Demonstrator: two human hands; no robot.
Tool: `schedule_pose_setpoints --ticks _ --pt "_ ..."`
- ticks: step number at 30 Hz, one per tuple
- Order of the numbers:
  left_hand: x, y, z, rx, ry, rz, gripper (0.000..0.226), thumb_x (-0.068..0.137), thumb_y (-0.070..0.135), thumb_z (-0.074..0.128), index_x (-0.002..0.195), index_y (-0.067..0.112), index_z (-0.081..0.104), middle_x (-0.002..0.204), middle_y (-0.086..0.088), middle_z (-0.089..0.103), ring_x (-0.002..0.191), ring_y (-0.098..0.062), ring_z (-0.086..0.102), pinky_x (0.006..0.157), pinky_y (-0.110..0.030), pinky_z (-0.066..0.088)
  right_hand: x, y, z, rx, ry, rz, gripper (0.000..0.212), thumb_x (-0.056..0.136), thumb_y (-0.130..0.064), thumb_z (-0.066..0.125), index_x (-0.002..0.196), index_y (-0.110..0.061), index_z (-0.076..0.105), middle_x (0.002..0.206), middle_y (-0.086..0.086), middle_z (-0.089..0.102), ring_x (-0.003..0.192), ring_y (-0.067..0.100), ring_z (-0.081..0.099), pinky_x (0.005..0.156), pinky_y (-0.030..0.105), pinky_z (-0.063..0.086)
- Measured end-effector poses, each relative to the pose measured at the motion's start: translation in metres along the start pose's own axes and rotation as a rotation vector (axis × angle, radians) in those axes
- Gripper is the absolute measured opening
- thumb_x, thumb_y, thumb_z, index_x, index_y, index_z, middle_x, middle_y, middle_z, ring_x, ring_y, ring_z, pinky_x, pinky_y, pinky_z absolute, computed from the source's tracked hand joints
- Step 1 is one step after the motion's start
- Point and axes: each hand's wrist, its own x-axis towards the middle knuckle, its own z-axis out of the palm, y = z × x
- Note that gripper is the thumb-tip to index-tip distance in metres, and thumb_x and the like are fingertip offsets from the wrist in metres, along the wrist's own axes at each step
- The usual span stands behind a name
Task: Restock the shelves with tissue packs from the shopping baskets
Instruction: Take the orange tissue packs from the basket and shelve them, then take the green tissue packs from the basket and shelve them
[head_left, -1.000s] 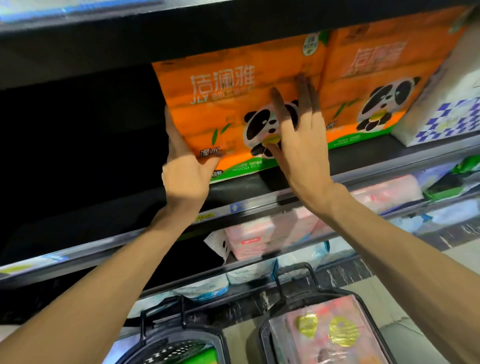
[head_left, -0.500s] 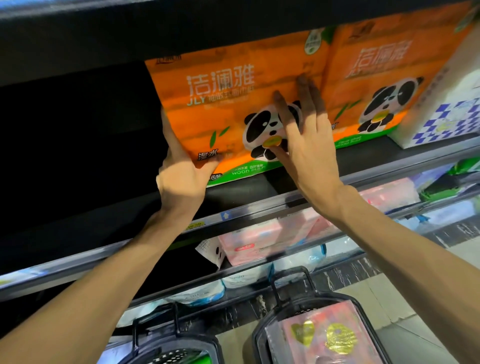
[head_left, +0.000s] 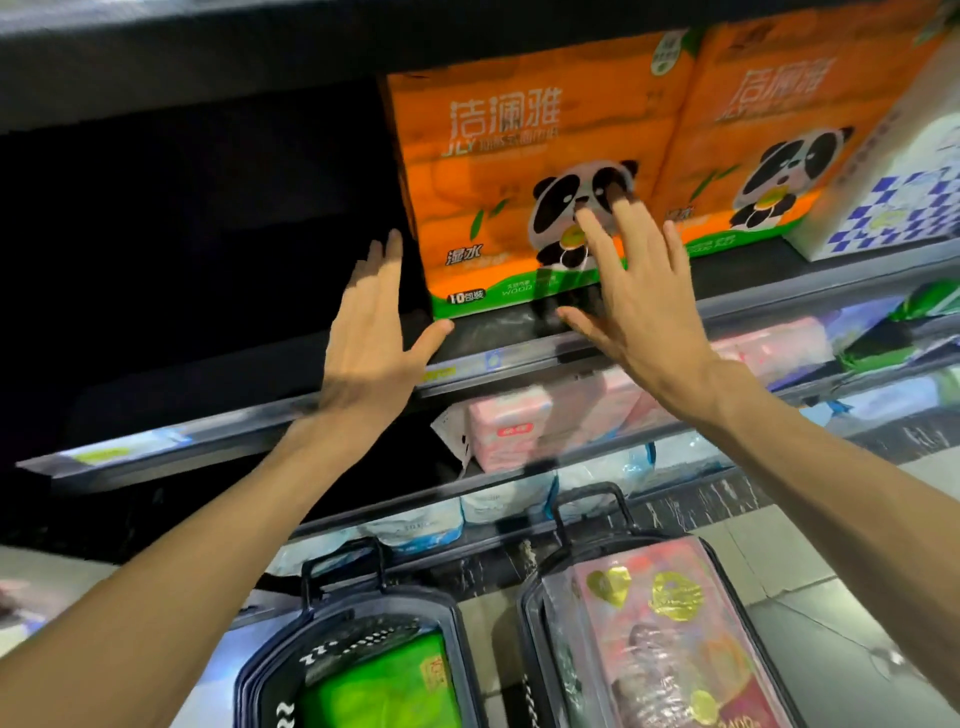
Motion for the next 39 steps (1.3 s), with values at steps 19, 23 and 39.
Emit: schedule_pose_setpoints --ticks 19,23,39 --pt "-0.235 -0.074 -0.011 0.278 -0.421 0.171 0.078 0.100 0.057 0.047 0.163 0.020 0.017 0.169 -0.005 0.019 0.157 -0.026 0.013 0.125 -0.049 0.021 -0.238 -0.124 0.001 0.071 -0.424 0.026 0.089 0.091 -0.059 0.061 0.161 -0.015 0.027 0.160 0.015 0.037 0.147 0.034 0.037 0.117 0.056 0.033" --pt "-0.303 -0.119 -0.001 0.216 -0.541 0.022 0.080 0.101 0.062 0.039 0.164 0.023 0.009 0.171 -0.002 0.010 0.158 -0.023 0.004 0.128 -0.046 0.014 -0.282 -0.169 0.031 0.127 -0.541 0.023 0.092 0.089 -0.060 0.066 0.161 -0.016 0.028 0.158 0.014 0.042 0.146 0.033 0.040 0.116 0.055 0.037" --pt "-0.467 -0.271 0.105 0.224 -0.994 -0.353 0.086 0.100 0.058 0.048 0.164 0.027 -0.001 0.172 -0.003 0.003 0.158 -0.023 0.001 0.128 -0.044 0.007 -0.470 -0.322 0.187 0.429 -1.273 0.261 0.096 0.091 -0.070 0.055 0.163 -0.024 0.010 0.156 0.006 0.040 0.144 0.028 0.039 0.113 0.043 0.040"
